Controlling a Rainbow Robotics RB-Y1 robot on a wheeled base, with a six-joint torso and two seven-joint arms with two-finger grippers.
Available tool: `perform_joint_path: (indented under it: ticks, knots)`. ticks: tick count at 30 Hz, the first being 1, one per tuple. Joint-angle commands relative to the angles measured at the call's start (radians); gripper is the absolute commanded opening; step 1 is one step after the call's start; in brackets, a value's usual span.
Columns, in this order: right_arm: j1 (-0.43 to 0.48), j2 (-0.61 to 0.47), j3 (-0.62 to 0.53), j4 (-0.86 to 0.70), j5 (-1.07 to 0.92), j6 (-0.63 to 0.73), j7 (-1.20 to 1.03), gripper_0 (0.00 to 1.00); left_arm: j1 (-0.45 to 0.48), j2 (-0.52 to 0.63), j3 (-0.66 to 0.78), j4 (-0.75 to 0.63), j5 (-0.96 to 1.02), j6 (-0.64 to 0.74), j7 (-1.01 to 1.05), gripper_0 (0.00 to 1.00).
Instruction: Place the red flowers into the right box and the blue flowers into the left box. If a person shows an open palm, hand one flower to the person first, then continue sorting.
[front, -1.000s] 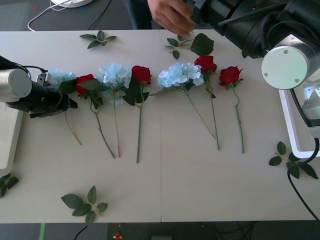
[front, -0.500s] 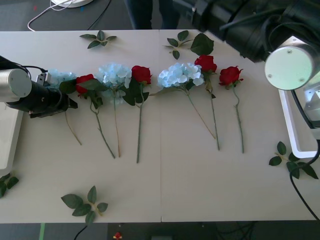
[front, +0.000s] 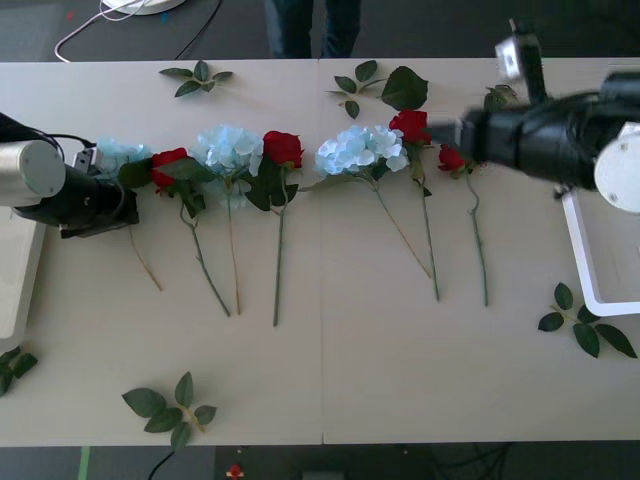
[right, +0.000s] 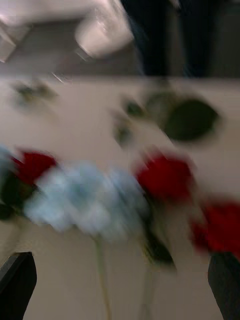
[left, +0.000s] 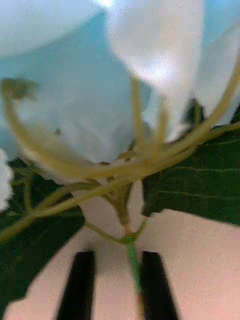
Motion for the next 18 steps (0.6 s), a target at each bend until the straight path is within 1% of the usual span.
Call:
perform_joint_path:
  ticks: [1, 2, 3, 5, 6, 10, 13, 16, 18]
  knots:
    - [0.04, -0.046, -0.007, -0.022, 0.115, 0.094, -0.101, 1.0, -0.013, -0.015, -0.016, 0.006, -0.007, -0.012, 0.016, 0.0]
    - [0.042, -0.046, 0.007, -0.016, 0.147, 0.104, -0.121, 1.0, -0.013, -0.015, -0.016, 0.006, -0.007, -0.012, 0.016, 0.0]
    - [0.042, -0.046, 0.033, -0.004, 0.192, 0.107, -0.155, 1.0, 0.011, -0.016, -0.025, 0.008, -0.011, -0.014, 0.011, 0.0]
    - [0.039, -0.043, 0.068, 0.019, 0.245, 0.092, -0.201, 1.0, 0.013, -0.016, -0.027, 0.008, -0.019, -0.015, 0.005, 0.0]
    - [0.033, -0.035, 0.107, 0.05, 0.288, 0.063, -0.246, 1.0, 0.004, -0.003, -0.024, 0.006, -0.044, -0.022, -0.029, 0.0]
    - [-0.004, -0.006, 0.176, 0.151, 0.342, -0.003, -0.322, 1.0, -0.004, 0.017, -0.002, 0.006, -0.034, -0.009, -0.059, 0.0]
    - [-0.05, 0.037, 0.211, 0.269, 0.368, -0.038, -0.352, 1.0, -0.021, 0.057, 0.07, 0.003, -0.033, 0.078, -0.067, 0.0]
    - [-0.082, 0.076, 0.215, 0.36, 0.39, -0.06, -0.347, 1.0, -0.049, 0.097, 0.168, -0.017, -0.042, 0.184, -0.122, 0.0]
    - [-0.113, 0.108, 0.214, 0.435, 0.409, -0.084, -0.341, 1.0, -0.064, 0.146, 0.274, -0.045, -0.05, 0.301, -0.174, 0.0]
